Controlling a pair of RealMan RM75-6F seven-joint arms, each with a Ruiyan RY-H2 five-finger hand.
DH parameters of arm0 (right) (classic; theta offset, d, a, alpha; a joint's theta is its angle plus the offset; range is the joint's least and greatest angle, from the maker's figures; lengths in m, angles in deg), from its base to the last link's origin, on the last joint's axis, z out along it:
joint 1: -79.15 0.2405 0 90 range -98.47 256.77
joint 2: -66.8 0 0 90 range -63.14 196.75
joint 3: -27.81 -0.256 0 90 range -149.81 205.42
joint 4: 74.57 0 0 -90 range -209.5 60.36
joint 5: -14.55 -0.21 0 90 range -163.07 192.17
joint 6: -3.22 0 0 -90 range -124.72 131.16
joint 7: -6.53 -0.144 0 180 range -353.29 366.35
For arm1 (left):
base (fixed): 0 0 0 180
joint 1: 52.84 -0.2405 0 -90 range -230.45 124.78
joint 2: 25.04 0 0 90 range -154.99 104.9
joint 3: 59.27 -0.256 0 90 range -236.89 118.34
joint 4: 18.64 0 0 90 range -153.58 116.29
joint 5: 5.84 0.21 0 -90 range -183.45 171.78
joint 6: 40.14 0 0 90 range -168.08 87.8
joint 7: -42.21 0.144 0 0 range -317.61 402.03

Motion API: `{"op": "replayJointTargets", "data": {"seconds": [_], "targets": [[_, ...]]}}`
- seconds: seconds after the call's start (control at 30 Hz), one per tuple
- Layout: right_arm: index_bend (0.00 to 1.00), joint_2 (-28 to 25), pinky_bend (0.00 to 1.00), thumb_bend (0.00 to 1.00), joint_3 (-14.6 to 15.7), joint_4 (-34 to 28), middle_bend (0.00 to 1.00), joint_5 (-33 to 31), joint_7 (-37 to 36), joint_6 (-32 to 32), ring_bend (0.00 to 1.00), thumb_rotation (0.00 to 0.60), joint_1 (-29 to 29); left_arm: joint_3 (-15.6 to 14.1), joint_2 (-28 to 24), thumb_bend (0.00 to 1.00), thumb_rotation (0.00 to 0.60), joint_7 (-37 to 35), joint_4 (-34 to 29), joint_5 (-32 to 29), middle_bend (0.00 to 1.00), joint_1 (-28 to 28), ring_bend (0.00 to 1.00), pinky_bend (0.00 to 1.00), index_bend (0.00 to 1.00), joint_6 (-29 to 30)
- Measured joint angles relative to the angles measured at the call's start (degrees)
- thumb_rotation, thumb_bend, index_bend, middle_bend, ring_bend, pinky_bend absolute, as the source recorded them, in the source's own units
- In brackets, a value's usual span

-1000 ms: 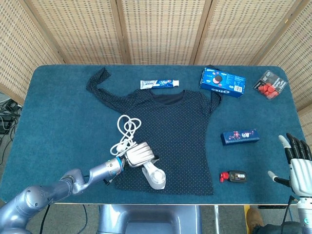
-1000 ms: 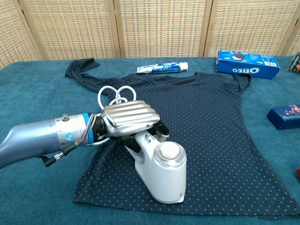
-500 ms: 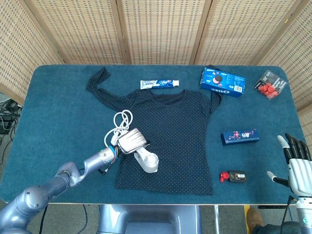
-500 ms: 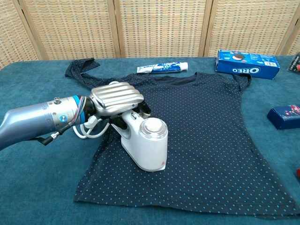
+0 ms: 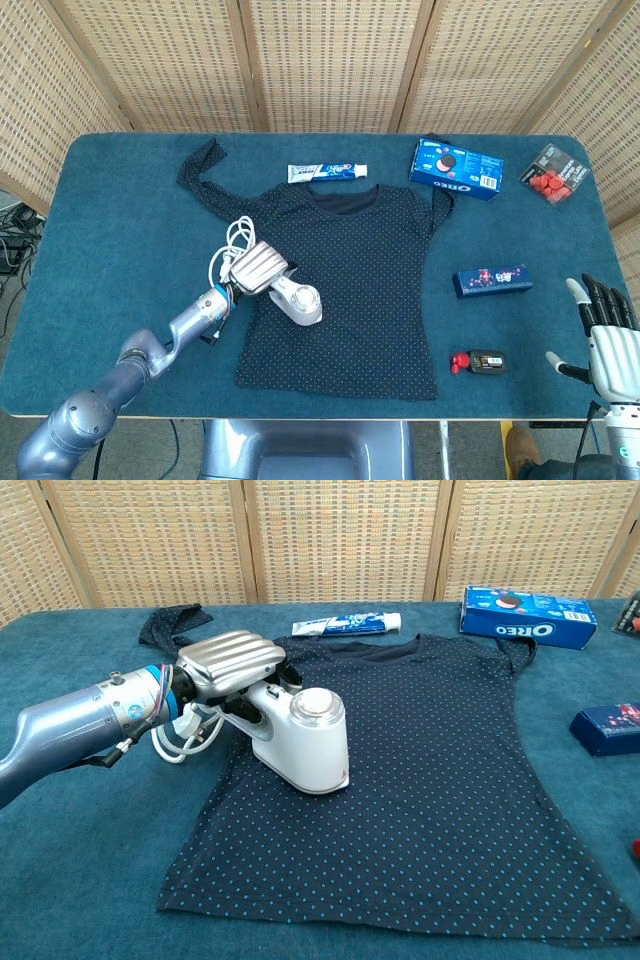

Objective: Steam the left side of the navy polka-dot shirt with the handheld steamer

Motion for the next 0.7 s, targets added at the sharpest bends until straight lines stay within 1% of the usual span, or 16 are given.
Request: {"op": "replayJointTargets", "data": {"seconds": [0.13, 0.37, 0.53, 0.7], "targets": [[0.03, -0.02, 0.0, 0.0, -0.03, 0.0, 0.0, -0.1, 0.0, 0.03, 0.0, 0.6, -0.03, 0.33, 1.24, 0.73, 0.6, -1.0, 2.03, -0.72, 0.91, -0.1, 0.82, 0.94, 1.0, -1.22], [0.03, -0.01, 0.0, 0.0, 0.0, 0.01, 0.0, -0.16, -0.03, -0.22, 0.0, 0.6, 0.07, 0.08, 2.62, 0.73, 0.6, -2.83, 5.84, -1.2, 0.91, -0.34, 0.82, 0.94, 1.0, -2.62], [0.03, -0.01, 0.0, 0.0, -0.02, 0.07, 0.0, -0.23, -0.06, -0.34, 0.0, 0.6, 0.13, -0.82, 2.23, 0.73, 0.6, -4.38, 5.73, -0.6, 0.91, -0.91, 0.82, 0.94, 1.0, -1.06], [0.03, -0.02, 0.0, 0.0, 0.0, 0.06, 0.0, -0.18, -0.1, -0.33, 0.0, 0.6, 0.13, -2.52, 1.56, 0.73, 0.6, -5.38, 4.75, 0.93, 0.91, -1.83, 0.82, 0.94, 1.0, 1.46]]}}
